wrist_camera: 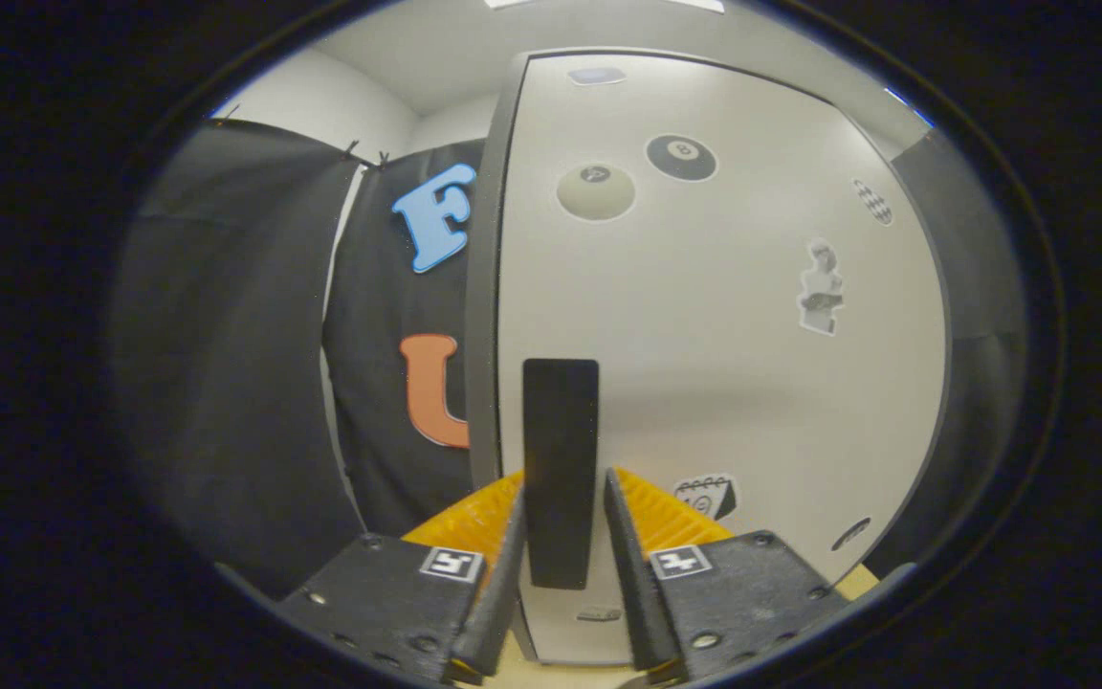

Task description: Open the shoe cabinet door, grab the shoes and put them into the shoe cabinet, then close the shoe cabinet door.

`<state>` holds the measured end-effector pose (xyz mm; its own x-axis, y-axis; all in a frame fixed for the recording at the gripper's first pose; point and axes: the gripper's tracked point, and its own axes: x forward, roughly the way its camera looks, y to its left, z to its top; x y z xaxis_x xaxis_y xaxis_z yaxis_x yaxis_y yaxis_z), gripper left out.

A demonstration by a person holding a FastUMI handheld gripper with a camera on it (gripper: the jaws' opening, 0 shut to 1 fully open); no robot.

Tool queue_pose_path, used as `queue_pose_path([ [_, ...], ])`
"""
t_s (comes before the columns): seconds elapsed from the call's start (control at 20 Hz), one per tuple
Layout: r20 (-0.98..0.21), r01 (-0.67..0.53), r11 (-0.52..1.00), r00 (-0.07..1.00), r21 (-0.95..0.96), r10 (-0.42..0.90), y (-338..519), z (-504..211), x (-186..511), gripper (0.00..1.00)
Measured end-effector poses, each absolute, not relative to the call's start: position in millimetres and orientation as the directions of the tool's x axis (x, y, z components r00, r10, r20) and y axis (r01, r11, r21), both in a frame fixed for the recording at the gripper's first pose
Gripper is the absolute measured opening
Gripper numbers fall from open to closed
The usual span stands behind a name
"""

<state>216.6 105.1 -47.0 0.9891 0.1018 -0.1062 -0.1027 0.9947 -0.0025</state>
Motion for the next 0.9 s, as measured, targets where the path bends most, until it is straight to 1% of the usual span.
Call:
queue_pose_path([
  [0.05,-0.112,-0.09,0.996,0.99,0.013,0.091,107,-47,213,0.39],
  [0.1,-0.12,-0.091,0.996,0.988,0.014,0.092,107,-48,213,0.35],
  [0.25,-0.15,-0.13,0.991,0.98,0.006,0.13,106,-52,194,0.33],
  [0.4,-0.176,-0.194,0.981,0.965,0.018,0.194,99,-46,158,0.33],
  [0.55,-0.182,-0.253,0.968,0.951,0.002,0.249,94,-46,136,0.33],
  [0.7,-0.187,-0.324,0.946,0.927,0.033,0.324,83,-44,105,0.33],
  [0.8,-0.197,-0.345,0.938,0.918,0.04,0.346,76,-44,98,0.33],
  [0.9,-0.211,-0.336,0.941,0.917,0.053,0.339,69,-42,85,0.33],
])
